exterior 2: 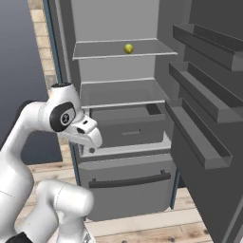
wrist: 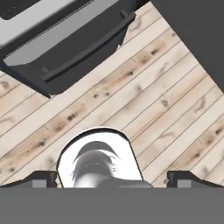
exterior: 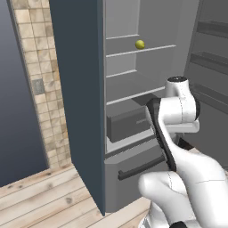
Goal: Retrieve a lemon from the fridge and place it on the cutting board with the fish.
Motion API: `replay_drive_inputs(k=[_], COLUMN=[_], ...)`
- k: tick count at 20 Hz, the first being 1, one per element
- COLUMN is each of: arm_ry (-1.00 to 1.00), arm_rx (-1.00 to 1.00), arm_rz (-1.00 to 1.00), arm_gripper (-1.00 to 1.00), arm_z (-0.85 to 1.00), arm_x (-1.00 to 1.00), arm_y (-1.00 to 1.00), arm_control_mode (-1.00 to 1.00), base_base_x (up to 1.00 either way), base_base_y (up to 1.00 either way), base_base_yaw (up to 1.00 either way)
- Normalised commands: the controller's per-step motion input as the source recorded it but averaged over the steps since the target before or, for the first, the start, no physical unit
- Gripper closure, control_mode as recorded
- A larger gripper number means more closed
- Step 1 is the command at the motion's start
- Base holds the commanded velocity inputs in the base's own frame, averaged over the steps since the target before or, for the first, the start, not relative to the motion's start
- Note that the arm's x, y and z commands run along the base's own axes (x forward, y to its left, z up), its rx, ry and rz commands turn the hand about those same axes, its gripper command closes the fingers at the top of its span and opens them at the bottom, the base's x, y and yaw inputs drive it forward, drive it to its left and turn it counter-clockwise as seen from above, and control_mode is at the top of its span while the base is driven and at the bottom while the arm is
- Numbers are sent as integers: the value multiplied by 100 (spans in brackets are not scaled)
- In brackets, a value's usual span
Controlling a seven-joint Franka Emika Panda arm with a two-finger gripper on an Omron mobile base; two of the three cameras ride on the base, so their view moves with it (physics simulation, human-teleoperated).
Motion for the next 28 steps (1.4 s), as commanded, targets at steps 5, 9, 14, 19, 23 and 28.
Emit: replay_drive_inputs(k=[5,9,14,19,23,28], arm_ry=[6,0,-3,-7,1,0], arm_rx=[-2,17,11,0,-2,0], arm_rz=[14,5,16,21,3,0], arm_gripper=[-100,-100,-100,-100,-100,-100], arm_z=[0,-12,-1,19,3,0], arm_x=[-11,-25,-40,-31,-3,0], arm_y=[41,20,1,0,7,0], arm_control_mode=[-100,-100,-100,-100,-100,-100], base_base_x=[0,0,0,0,0,0], base_base_y=[0,0,0,0,0,0], base_base_yaw=[0,0,0,0,0,0])
